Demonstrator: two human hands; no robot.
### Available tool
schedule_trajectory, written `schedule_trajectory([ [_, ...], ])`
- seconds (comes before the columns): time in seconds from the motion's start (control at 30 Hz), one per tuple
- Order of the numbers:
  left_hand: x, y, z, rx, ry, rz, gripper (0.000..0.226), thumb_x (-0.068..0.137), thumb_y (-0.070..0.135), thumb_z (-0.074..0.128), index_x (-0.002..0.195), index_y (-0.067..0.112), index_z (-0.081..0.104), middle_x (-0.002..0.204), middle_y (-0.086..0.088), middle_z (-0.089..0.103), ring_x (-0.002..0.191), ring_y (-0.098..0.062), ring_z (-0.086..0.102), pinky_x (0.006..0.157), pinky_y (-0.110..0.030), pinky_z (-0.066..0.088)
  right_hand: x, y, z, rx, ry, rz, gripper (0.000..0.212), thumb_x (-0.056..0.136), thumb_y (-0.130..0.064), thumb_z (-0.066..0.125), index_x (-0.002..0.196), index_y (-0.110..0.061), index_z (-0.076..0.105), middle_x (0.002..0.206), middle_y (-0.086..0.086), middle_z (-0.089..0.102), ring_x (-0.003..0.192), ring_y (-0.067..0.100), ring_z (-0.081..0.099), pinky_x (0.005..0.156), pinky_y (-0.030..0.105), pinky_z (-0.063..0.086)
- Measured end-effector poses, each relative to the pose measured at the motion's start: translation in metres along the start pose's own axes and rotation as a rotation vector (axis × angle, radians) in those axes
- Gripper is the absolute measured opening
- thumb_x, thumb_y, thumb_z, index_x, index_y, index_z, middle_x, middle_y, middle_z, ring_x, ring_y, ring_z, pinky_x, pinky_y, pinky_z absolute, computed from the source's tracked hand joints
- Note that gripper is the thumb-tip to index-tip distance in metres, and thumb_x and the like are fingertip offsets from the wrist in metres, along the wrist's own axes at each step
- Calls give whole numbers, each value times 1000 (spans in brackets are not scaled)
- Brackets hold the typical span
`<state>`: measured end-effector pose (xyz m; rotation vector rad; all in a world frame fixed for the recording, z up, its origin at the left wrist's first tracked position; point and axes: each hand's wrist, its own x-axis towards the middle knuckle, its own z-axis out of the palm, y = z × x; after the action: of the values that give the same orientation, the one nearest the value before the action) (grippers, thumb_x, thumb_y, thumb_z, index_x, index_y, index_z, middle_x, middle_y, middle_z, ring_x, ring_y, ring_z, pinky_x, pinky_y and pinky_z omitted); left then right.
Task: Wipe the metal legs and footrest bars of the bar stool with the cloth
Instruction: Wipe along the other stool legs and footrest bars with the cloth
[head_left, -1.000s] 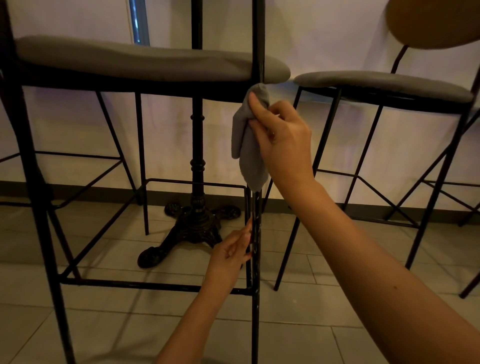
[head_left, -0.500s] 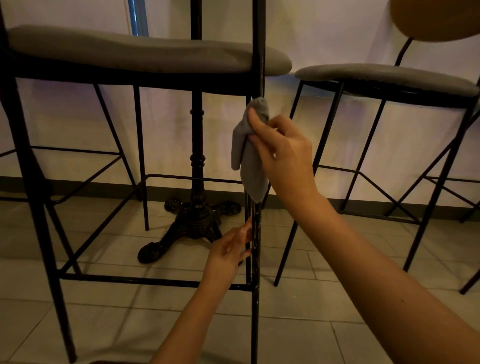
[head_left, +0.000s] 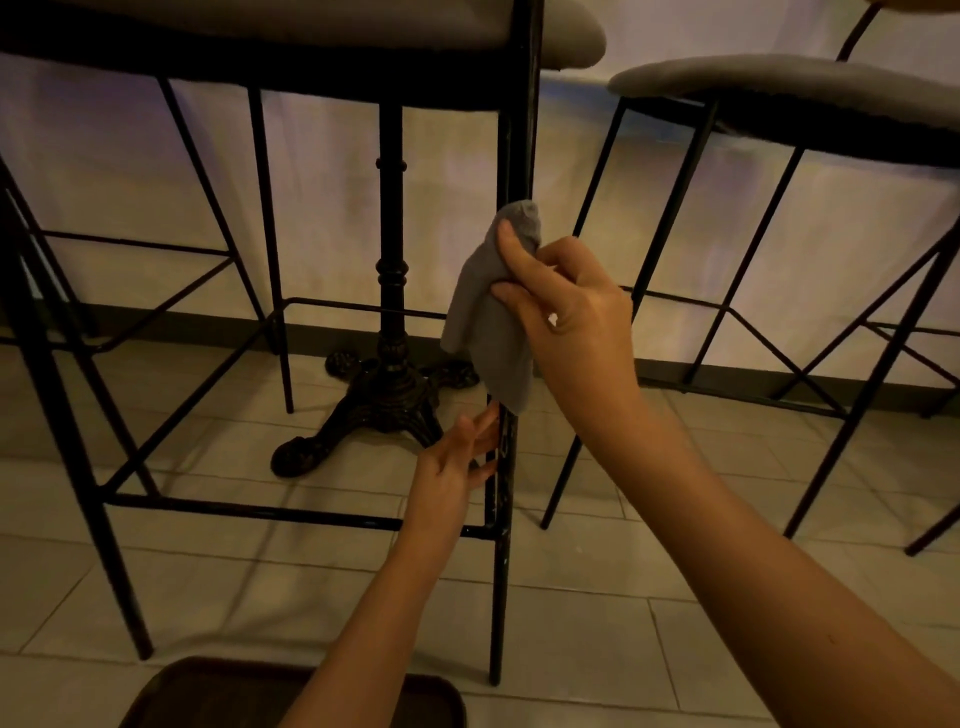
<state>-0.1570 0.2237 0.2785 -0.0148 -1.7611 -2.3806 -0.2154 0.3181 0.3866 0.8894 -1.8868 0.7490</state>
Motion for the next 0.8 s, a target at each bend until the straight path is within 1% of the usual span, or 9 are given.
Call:
schedule_trajectory([
  [0.13,0,2,1,-16,41,-41,31,96,34,31,101,23,59,118,-10,61,114,-19,55,98,-37,45,-18,0,4,-39,-19,19,40,85,-9,63,124,-11,57,87,14,55,68,17,51,58,32,52],
  [0.2,2,3,0,-14,47,-49,32,96,35,30,101,22,60,112,-7,63,113,-19,56,98,-38,45,-16,-1,3,-49,-19,22,40,84,-8,63,123,-11,58,86,13,55,68,16,51,58,31,52],
  [0.27,3,3,0,-22,40,-45,33,96,35,30,97,24,61,105,0,64,110,-18,57,98,-39,45,-12,-3,2,-47,-13,36,38,82,-8,63,120,-11,61,85,13,55,68,18,53,57,32,53],
  [0.3,3,3,0,-30,40,-43,33,96,35,30,97,25,61,104,0,64,111,-18,57,99,-40,45,-11,-3,3,-40,-5,48,37,82,-8,63,119,-11,61,85,13,56,68,19,53,58,33,53],
  [0.43,0,2,3,-36,57,-32,35,95,38,28,96,26,61,106,-2,63,113,-20,55,100,-39,44,-18,-4,6,-40,28,54,39,84,-8,61,122,-11,59,87,13,56,70,19,54,61,32,54],
  [0.53,-3,-2,6,-39,106,-30,35,94,42,28,95,27,59,112,-6,61,115,-21,54,101,-39,43,-35,-4,8,-29,2,51,42,84,-8,62,125,-12,56,88,13,55,71,18,53,63,31,55],
  [0.67,-10,-6,7,-47,124,-3,35,94,42,28,97,26,60,111,-6,63,112,-18,57,98,-36,45,-48,0,10,-15,-38,58,42,85,-10,60,127,-12,55,89,12,54,71,17,52,63,32,55],
  [0.73,-13,-7,7,-41,136,-14,38,95,41,28,98,22,60,113,-9,63,112,-19,58,99,-36,45,-48,1,10,-8,-34,42,42,84,-9,60,125,-11,56,88,14,55,69,18,52,61,33,55],
  [0.8,-13,-11,7,-37,154,-38,44,96,40,26,103,14,61,114,-13,63,112,-22,58,99,-37,45,-45,-1,9,14,-22,28,41,83,-6,61,124,-9,57,86,15,55,67,20,53,59,35,55],
])
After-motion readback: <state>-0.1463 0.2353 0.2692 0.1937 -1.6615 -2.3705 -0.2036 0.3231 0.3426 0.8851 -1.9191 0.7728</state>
